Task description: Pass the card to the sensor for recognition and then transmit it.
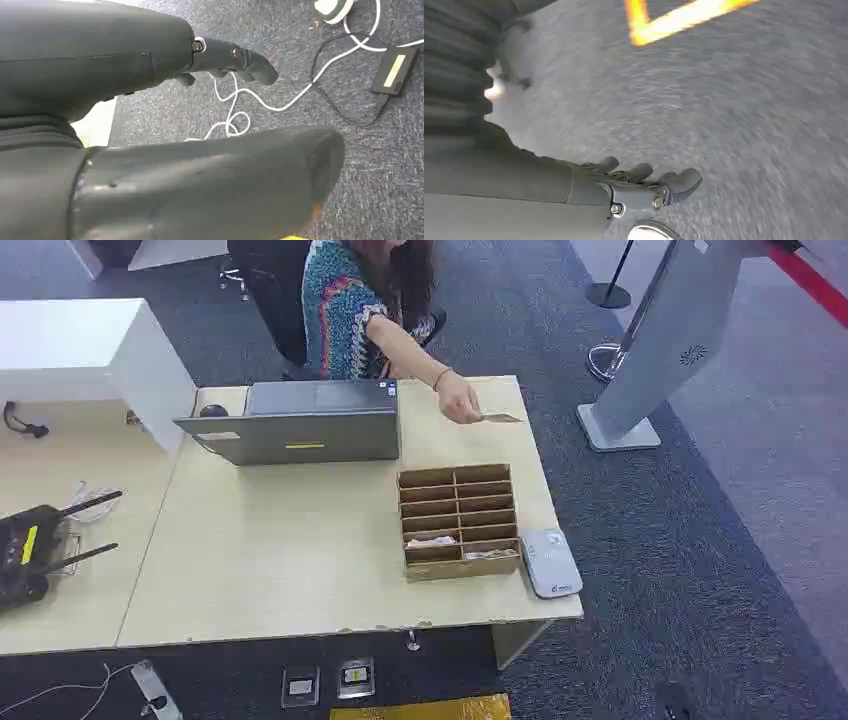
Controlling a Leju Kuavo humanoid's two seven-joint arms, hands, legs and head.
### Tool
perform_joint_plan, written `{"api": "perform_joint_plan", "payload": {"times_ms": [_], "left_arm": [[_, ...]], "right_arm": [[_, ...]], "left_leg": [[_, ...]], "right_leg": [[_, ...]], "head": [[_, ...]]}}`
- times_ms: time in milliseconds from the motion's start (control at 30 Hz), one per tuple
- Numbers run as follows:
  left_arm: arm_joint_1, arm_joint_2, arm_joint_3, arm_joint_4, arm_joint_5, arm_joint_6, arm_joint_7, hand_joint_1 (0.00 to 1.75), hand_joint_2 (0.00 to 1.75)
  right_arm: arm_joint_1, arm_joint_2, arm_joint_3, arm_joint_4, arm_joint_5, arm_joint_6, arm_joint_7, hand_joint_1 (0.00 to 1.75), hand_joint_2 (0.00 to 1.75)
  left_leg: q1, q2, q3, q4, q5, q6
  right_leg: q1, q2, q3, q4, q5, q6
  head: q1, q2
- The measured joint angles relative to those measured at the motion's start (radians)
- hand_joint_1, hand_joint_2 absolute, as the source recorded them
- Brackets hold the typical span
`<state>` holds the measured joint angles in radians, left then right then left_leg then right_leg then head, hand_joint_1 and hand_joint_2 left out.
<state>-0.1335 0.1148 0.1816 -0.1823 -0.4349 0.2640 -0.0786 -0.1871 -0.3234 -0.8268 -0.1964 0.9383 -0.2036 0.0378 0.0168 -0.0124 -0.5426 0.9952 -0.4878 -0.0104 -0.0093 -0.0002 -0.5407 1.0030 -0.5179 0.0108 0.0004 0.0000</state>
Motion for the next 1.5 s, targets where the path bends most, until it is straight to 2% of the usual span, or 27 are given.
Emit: {"api": "perform_joint_plan", "payload": {"times_ms": [100,200,300,467,667,833,900,1000,1067,1100,1167,1200,1267,1333,1367,1433,1500], "left_arm": [[0.0,0.002,0.0,0.0,0.0,0.0,-0.015,0.0,0.0],[0.0,0.006,0.0,0.0,0.001,0.0,-0.026,0.0,0.0],[-0.001,0.009,0.0,0.0,0.001,0.0,-0.032,0.0,0.0],[-0.001,0.01,0.0,0.0,0.006,0.004,-0.036,0.0,0.0],[-0.001,0.01,0.0,0.0,0.014,0.01,-0.044,0.0,0.0],[0.0,0.01,0.0,0.0,0.017,0.018,-0.044,0.0,0.0],[0.0,0.01,0.0,0.0,0.017,0.019,-0.044,0.0,0.0],[-0.006,0.011,0.0,0.0,0.014,0.02,-0.05,0.0,0.0],[-0.009,0.011,0.0,0.0,0.01,0.021,-0.056,0.0,0.0],[-0.008,0.011,0.0,0.0,0.001,0.019,-0.059,0.0,0.0],[-0.007,0.009,0.0,0.0,-0.012,0.017,-0.066,0.0,0.0],[-0.007,0.011,-0.001,0.0,-0.023,0.015,-0.072,0.0,0.0],[-0.007,0.013,-0.003,-0.001,-0.034,0.013,-0.08,0.0,0.0],[-0.008,0.013,-0.007,-0.002,-0.042,0.007,-0.085,0.0,0.0],[-0.008,0.013,-0.008,-0.002,-0.045,0.006,-0.087,0.0,0.0],[-0.019,0.013,-0.009,-0.002,-0.056,-0.002,-0.089,0.0,0.0],[-0.041,0.02,-0.012,-0.003,-0.068,-0.016,-0.089,0.0,0.0]], "right_arm": [[-0.041,-0.039,-0.052,-0.003,-0.124,-0.05,-0.041,0.0,1.75],[-0.105,-0.104,-0.112,-0.014,-0.217,-0.065,-0.065,0.0,1.75],[-0.16,-0.16,-0.153,-0.023,-0.246,-0.066,-0.066,0.0,1.75],[-0.243,-0.214,-0.234,-0.031,-0.299,-0.086,-0.096,0.0,1.75],[-0.419,-0.305,-0.24,-0.05,-0.396,-0.128,-0.172,0.0,1.75],[-0.526,-0.337,-0.231,-0.065,-0.453,-0.145,-0.234,0.0,1.75],[-0.602,-0.342,-0.2,-0.074,-0.486,-0.158,-0.289,0.0,1.75],[-0.789,-0.346,-0.082,-0.107,-0.496,-0.165,-0.387,0.0,1.75],[-0.863,-0.343,0.011,-0.135,-0.48,-0.159,-0.424,0.0,1.75],[-0.916,-0.337,0.09,-0.157,-0.468,-0.156,-0.427,0.0,1.75],[-0.978,-0.32,0.195,-0.186,-0.452,-0.166,-0.418,0.0,1.75],[-1.007,-0.303,0.317,-0.229,-0.431,-0.184,-0.413,0.0,1.75],[-1.047,-0.28,0.472,-0.285,-0.396,-0.222,-0.415,0.0,1.75],[-1.067,-0.262,0.578,-0.319,-0.352,-0.252,-0.417,0.0,1.75],[-1.07,-0.25,0.627,-0.331,-0.32,-0.271,-0.417,0.0,1.75],[-1.071,-0.209,0.758,-0.363,-0.163,-0.326,-0.423,0.0,1.75],[-1.074,-0.17,0.89,-0.398,-0.011,-0.337,-0.415,0.0,1.75]], "left_leg": [[-0.001,0.0,0.0,0.0,0.0,0.0],[-0.003,0.001,0.0,0.0,0.001,0.001],[-0.003,0.0,0.0,0.0,0.001,0.002],[-0.004,0.0,-0.001,0.0,0.002,0.003],[-0.005,0.001,-0.001,0.0,0.003,0.004],[-0.005,-0.002,-0.003,0.0,0.003,0.004],[-0.007,-0.002,-0.006,0.0,0.004,0.005],[-0.013,0.002,-0.006,0.0,0.005,0.007],[-0.012,0.0,-0.006,0.0,0.006,0.007],[-0.011,-0.004,-0.007,0.0,0.008,0.007],[-0.012,-0.005,-0.009,0.0,0.01,0.007],[-0.012,-0.006,-0.01,0.0,0.011,0.007],[-0.012,-0.006,-0.01,0.001,0.011,0.007],[-0.01,-0.006,-0.01,0.001,0.011,0.007],[-0.01,-0.006,-0.011,0.0,0.011,0.007],[-0.01,-0.005,-0.012,0.0,0.012,0.006],[-0.009,0.0,-0.011,0.0,0.012,0.005]], "right_leg": [[-0.001,0.0,0.0,0.0,0.0,0.001],[-0.003,0.0,0.0,0.0,0.001,0.002],[-0.003,-0.001,0.0,0.0,0.001,0.002],[-0.004,0.0,-0.001,0.001,0.002,0.003],[-0.005,-0.001,-0.001,0.001,0.002,0.003],[-0.005,-0.004,0.0,0.002,0.002,0.003],[-0.007,-0.004,-0.002,0.004,0.003,0.003],[-0.013,0.0,-0.008,0.01,0.003,0.004],[-0.012,-0.003,-0.007,0.01,0.003,0.004],[-0.012,-0.007,-0.006,0.01,0.003,0.004],[-0.012,-0.008,-0.009,0.01,0.003,0.004],[-0.012,-0.008,-0.011,0.012,0.004,0.004],[-0.012,-0.008,-0.011,0.012,0.004,0.004],[-0.01,-0.008,-0.011,0.012,0.004,0.004],[-0.009,-0.009,-0.01,0.012,0.004,0.004],[-0.01,-0.007,-0.013,0.013,0.005,0.003],[-0.009,-0.002,-0.014,0.013,0.006,0.002]], "head": [[0.0,0.0],[0.0,0.0],[0.0,0.0],[-0.001,0.0],[0.0,0.0],[0.0,0.0],[0.0,0.0],[-0.002,0.0],[0.0,0.0],[0.0,0.0],[0.002,0.0],[-0.001,0.0],[0.0,0.0],[0.001,0.0],[0.002,0.0],[0.001,0.0],[-0.001,0.0]]}}
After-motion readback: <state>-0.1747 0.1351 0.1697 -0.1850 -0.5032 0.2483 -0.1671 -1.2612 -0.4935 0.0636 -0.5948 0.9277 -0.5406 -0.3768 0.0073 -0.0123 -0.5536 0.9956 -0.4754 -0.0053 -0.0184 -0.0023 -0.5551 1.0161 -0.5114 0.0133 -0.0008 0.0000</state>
